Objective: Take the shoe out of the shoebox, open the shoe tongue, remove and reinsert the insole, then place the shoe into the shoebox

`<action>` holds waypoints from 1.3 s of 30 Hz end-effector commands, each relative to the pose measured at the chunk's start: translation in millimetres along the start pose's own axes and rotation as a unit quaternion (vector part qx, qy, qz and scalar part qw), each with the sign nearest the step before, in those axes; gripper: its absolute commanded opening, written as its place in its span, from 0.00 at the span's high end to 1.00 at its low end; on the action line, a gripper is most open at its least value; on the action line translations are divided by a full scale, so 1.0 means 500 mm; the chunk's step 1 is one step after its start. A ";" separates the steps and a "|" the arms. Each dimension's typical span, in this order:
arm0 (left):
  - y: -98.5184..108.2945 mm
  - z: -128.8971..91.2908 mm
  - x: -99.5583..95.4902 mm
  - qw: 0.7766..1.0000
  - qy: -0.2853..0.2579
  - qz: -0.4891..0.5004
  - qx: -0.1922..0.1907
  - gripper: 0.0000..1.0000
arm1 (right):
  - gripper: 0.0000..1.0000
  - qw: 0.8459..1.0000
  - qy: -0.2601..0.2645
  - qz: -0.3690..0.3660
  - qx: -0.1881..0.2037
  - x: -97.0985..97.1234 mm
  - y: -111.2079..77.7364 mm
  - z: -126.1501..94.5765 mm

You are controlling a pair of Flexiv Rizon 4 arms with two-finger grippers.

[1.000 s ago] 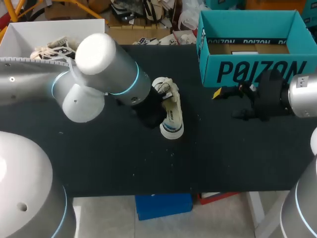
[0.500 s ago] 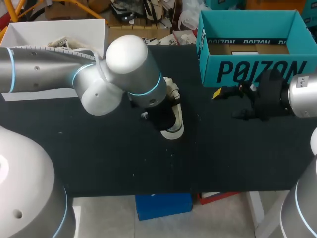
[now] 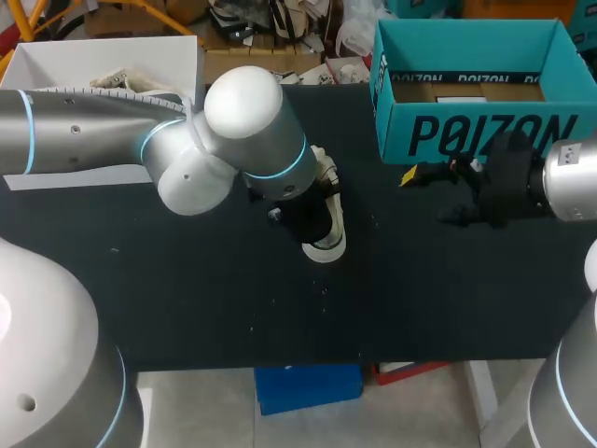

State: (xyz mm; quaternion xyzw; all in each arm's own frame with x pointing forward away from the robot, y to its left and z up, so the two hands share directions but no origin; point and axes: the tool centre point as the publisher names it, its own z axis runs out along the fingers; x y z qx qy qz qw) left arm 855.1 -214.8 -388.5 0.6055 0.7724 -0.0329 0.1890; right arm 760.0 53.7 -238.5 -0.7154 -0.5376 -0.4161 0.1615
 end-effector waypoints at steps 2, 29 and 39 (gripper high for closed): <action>-0.012 -0.071 0.018 1.000 0.014 0.012 -0.014 1.00 | 0.00 1.000 -0.001 0.000 0.000 0.001 0.000 0.001; -0.007 -0.004 0.020 0.999 0.045 0.013 0.010 1.00 | 0.00 1.000 -0.001 0.000 0.000 0.001 0.000 0.001; -0.007 0.021 0.024 0.997 0.065 0.014 0.027 1.00 | 0.00 1.000 -0.001 0.000 0.000 0.001 0.000 0.001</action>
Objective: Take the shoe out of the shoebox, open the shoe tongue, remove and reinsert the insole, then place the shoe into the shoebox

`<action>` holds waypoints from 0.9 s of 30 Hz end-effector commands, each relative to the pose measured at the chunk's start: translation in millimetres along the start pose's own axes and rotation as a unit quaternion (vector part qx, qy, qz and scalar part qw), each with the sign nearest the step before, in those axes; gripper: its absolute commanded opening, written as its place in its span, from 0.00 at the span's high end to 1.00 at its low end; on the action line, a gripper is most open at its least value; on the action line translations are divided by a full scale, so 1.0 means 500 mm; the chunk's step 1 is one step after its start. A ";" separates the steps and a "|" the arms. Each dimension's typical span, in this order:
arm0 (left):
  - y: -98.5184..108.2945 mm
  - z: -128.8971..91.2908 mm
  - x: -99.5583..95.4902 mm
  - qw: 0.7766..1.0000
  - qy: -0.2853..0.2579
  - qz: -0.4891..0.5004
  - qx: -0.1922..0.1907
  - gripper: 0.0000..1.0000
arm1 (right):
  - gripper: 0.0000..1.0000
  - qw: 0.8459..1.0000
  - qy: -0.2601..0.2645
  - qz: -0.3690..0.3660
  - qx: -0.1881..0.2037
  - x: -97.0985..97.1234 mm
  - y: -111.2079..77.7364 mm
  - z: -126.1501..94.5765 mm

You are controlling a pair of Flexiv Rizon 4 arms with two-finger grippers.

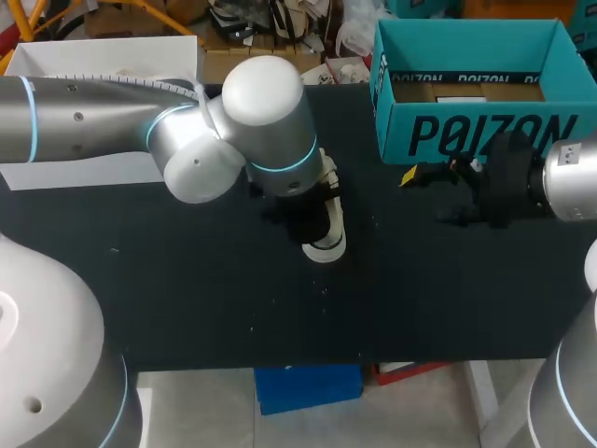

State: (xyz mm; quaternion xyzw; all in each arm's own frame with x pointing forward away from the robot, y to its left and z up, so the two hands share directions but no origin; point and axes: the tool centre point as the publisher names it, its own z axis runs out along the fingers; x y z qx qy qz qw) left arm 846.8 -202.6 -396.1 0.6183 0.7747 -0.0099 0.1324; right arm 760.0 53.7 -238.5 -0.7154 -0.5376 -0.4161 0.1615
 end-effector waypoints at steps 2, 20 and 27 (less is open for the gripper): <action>0.005 0.015 -0.009 1.000 0.008 0.005 0.010 1.00 | 0.00 1.000 -0.001 0.000 0.000 0.001 0.000 0.001; -0.001 0.070 -0.022 0.998 0.036 0.024 0.056 1.00 | 0.00 1.000 -0.001 0.000 0.000 0.001 0.000 0.001; 0.001 0.016 -0.024 0.999 0.027 0.034 0.026 1.00 | 0.00 1.000 -0.001 0.000 0.000 0.001 0.000 0.001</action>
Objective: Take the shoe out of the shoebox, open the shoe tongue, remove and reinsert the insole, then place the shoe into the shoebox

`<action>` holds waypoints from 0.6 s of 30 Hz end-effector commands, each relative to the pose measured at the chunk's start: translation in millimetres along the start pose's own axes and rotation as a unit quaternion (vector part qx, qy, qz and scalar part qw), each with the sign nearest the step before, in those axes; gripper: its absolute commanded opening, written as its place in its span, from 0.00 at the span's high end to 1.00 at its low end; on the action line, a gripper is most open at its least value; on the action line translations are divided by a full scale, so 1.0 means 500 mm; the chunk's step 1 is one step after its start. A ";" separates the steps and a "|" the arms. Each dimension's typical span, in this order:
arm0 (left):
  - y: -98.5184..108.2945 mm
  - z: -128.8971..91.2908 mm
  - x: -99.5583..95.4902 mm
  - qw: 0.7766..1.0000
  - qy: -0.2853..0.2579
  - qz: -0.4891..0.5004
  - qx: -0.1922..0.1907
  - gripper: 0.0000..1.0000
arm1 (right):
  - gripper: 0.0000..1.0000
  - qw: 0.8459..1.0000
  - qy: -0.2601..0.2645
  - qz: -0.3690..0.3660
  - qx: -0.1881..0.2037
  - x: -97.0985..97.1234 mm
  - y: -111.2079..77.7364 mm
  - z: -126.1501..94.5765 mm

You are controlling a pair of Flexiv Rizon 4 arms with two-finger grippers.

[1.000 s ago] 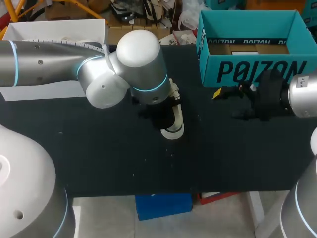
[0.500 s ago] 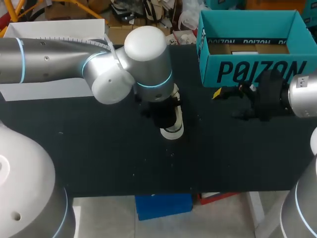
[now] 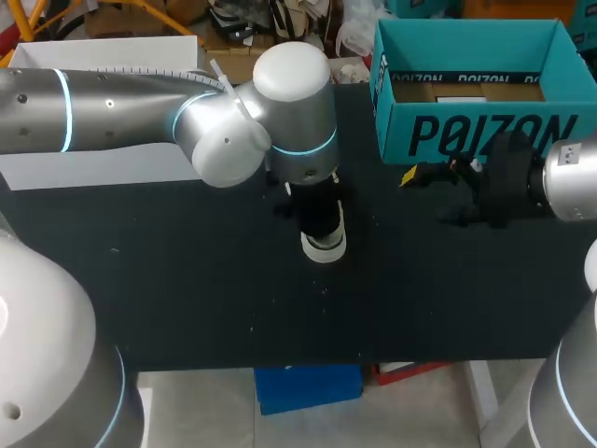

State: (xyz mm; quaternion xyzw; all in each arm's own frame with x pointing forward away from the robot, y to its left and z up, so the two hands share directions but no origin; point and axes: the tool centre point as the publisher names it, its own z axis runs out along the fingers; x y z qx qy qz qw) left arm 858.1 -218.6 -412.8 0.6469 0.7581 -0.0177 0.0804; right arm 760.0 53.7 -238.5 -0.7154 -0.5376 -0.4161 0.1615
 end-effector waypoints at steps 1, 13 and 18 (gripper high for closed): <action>-0.013 -0.040 0.006 1.000 -0.009 0.006 -0.022 1.00 | 0.00 1.000 -0.001 0.000 0.000 0.001 0.000 0.001; -0.020 -0.183 0.051 0.996 -0.068 -0.003 -0.057 1.00 | 0.00 1.000 -0.001 0.000 0.000 0.001 0.000 0.001; 0.003 -0.202 0.084 0.988 -0.125 -0.067 -0.060 1.00 | 0.00 1.000 -0.001 0.000 0.000 0.001 0.000 0.001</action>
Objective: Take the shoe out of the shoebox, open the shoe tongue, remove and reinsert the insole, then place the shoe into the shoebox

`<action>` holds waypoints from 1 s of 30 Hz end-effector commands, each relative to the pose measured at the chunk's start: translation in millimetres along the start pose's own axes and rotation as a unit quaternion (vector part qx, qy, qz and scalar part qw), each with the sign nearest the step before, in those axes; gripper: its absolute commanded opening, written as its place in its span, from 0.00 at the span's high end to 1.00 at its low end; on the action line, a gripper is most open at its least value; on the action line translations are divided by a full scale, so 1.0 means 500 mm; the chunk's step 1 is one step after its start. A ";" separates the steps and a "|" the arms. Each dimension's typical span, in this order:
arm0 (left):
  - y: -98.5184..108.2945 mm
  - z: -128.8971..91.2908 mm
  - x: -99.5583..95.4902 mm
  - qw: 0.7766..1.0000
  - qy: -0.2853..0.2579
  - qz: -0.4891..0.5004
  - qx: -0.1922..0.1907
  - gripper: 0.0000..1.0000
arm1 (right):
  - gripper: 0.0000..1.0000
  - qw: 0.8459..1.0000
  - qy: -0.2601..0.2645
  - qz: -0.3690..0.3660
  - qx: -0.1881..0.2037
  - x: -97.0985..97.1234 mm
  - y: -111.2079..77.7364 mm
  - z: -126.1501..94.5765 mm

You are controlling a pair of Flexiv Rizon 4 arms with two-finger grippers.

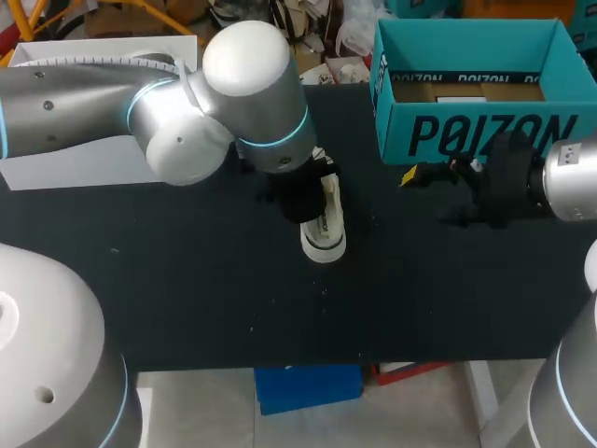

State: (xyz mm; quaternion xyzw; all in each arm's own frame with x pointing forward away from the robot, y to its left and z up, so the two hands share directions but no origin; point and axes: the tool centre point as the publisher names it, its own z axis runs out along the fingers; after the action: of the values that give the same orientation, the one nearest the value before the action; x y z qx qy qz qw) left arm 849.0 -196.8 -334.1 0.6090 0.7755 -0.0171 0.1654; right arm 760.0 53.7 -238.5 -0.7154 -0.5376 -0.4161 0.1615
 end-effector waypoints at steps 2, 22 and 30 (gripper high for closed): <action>0.025 -0.049 0.067 0.994 -0.088 -0.070 -0.001 1.00 | 0.00 1.000 -0.001 0.000 0.000 0.001 0.000 0.001; 0.187 -0.024 0.085 0.958 -0.161 -0.236 0.000 1.00 | 0.00 1.000 -0.001 0.000 0.000 0.001 0.000 0.001; 0.224 0.008 0.044 0.958 -0.154 -0.240 -0.008 1.00 | 0.00 1.000 -0.001 0.000 0.000 0.001 0.000 0.001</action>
State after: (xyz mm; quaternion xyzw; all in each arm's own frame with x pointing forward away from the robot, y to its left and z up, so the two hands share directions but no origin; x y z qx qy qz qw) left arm 937.3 -135.3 -317.1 0.3927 0.8630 -0.1455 0.2826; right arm 760.0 53.7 -238.5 -0.7154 -0.5376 -0.4161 0.1615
